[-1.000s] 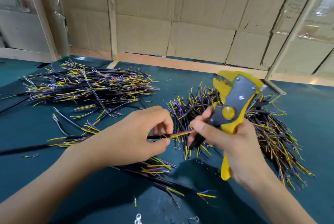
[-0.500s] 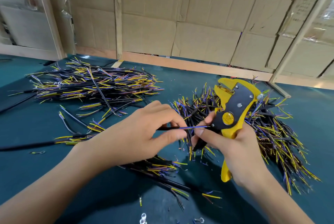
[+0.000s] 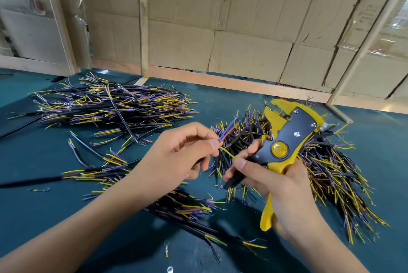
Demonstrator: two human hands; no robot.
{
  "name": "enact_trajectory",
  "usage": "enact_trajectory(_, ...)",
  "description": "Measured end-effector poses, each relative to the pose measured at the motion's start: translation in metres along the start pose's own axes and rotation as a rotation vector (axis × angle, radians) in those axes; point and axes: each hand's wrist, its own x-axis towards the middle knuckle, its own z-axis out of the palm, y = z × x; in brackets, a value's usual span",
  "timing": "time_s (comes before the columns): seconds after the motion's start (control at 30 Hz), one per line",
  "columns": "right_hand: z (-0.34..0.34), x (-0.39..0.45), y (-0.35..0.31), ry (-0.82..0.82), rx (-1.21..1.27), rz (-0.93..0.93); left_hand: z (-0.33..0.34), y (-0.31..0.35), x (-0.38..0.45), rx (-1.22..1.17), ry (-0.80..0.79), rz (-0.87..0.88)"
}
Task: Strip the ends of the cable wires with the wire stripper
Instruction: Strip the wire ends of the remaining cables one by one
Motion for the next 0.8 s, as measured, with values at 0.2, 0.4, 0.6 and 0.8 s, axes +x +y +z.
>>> enact_trajectory(0.2,0.004,-0.003,0.000,-0.012,0.024,0.020,0.004,0.004,0.001,-0.315,0.074,-0.083)
enact_trajectory(0.4,0.012,-0.008,0.002,-0.014,-0.010,0.026,0.010,0.005,0.003,-0.336,0.143,-0.258)
enact_trajectory(0.6,0.014,-0.011,0.002,-0.014,-0.027,0.041,0.009,0.007,0.001,-0.243,0.156,-0.290)
enact_trajectory(0.8,0.014,-0.013,0.001,0.014,0.014,0.105,0.002,0.008,0.004,-0.278,0.161,-0.188)
